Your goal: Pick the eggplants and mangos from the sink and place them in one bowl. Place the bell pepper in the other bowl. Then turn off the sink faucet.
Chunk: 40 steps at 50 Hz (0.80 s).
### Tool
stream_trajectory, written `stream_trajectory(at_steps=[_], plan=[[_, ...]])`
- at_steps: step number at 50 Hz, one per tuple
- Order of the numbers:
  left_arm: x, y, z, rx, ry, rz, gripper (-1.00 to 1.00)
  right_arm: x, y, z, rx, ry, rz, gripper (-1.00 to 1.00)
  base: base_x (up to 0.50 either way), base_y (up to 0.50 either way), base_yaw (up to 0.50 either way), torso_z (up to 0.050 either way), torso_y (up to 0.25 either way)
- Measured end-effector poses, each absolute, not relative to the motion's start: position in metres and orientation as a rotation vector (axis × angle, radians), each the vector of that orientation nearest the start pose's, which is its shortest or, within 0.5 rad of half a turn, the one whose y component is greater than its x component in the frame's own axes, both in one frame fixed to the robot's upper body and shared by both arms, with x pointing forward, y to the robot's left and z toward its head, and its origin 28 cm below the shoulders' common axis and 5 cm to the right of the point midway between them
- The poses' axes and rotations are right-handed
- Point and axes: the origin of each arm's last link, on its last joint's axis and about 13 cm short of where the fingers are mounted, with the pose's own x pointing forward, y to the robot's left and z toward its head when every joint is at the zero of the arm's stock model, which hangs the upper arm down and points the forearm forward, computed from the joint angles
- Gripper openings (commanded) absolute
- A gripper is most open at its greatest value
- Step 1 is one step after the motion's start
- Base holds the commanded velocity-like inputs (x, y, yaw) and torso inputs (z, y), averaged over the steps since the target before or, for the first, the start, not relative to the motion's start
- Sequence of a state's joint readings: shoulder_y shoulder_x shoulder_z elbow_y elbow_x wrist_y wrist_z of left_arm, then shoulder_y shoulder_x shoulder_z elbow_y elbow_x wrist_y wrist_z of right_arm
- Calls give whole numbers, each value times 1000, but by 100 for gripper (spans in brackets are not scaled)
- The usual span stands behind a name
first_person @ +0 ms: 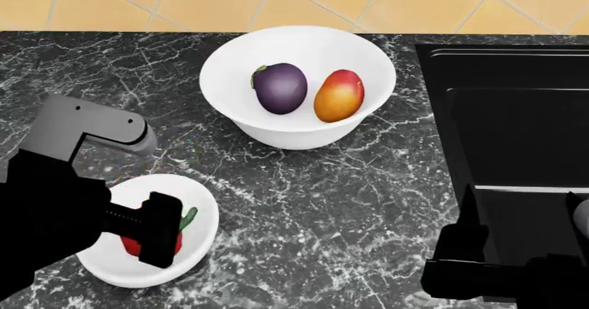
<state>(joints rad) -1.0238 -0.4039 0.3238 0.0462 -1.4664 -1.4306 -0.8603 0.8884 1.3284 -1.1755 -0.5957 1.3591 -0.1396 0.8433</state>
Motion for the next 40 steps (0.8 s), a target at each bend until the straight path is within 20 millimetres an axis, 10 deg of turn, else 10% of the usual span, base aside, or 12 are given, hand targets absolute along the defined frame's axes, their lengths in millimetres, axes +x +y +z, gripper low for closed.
stream_trajectory(at_steps=[40], plan=[[236,240,237,80,250,-43,100,238,-165,217,48,52,16,100,-15,0,0,0,0]])
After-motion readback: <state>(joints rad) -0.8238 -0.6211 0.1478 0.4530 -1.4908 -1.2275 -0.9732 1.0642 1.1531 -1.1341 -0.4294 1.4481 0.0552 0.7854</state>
